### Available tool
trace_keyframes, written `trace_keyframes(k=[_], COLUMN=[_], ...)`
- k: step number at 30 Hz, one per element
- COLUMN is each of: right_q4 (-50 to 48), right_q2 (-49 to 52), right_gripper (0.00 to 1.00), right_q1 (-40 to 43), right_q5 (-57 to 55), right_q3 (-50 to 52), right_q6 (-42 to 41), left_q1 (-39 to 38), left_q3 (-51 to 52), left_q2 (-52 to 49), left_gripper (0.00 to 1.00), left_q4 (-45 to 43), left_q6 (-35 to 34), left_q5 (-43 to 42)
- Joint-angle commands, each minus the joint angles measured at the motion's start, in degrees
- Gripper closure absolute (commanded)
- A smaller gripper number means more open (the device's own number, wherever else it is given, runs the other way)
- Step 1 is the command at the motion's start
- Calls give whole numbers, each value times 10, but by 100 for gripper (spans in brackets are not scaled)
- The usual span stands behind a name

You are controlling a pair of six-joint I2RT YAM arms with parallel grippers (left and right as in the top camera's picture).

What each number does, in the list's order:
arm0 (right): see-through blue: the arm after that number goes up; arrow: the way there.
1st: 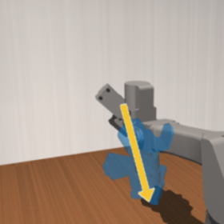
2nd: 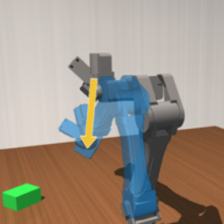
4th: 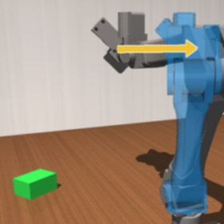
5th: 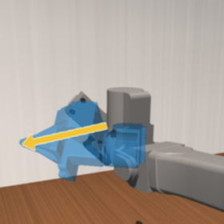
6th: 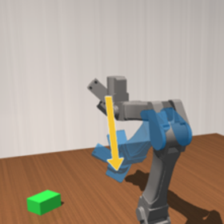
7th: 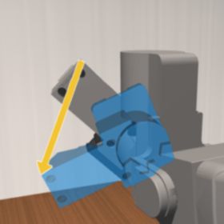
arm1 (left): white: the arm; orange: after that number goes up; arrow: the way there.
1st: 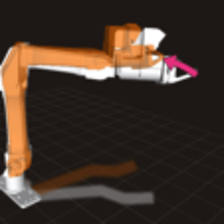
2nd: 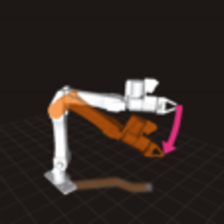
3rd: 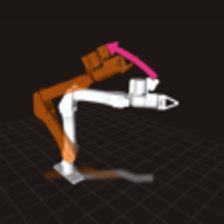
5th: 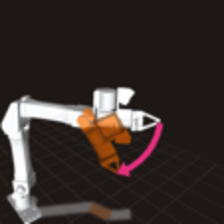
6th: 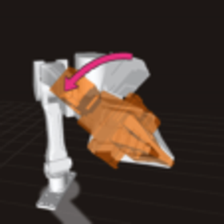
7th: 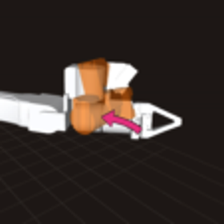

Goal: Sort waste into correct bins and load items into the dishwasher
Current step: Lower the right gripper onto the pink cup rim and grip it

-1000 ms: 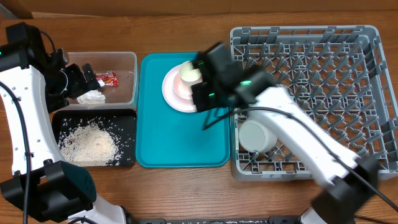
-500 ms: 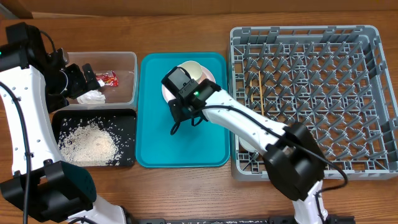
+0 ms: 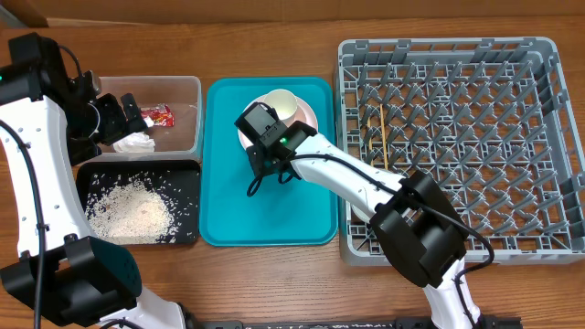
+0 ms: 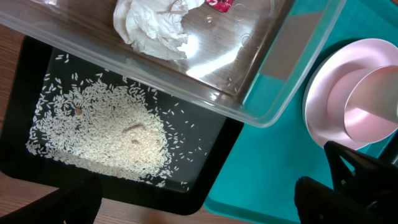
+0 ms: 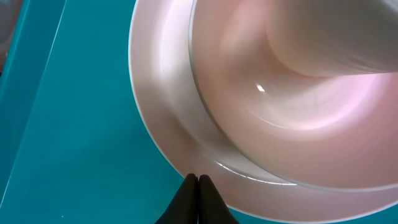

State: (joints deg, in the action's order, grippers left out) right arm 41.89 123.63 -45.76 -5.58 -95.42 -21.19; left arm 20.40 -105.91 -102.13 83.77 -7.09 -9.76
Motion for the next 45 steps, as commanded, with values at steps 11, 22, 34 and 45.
trace_keyframes(k=[11,22,34,45], right_q4=[9,-3,-23,-28], right_q2=[7,7,7,7], right_gripper=[96,96,96,96], right_q1=[1,1,1,1], right_q5=[-8,-9,-23,-23], right_q3=[16,16,26,39], right_q6=[-14,-14,-14,-14], left_q1=[2,2,2,2], left_q3=[-10,-10,-10,-10], left_q2=[2,2,2,2], left_gripper=[0,0,0,0], left_q4=[-1,-1,-1,-1], left_q6=[-2,-2,-2,-2], left_q5=[3,3,3,3])
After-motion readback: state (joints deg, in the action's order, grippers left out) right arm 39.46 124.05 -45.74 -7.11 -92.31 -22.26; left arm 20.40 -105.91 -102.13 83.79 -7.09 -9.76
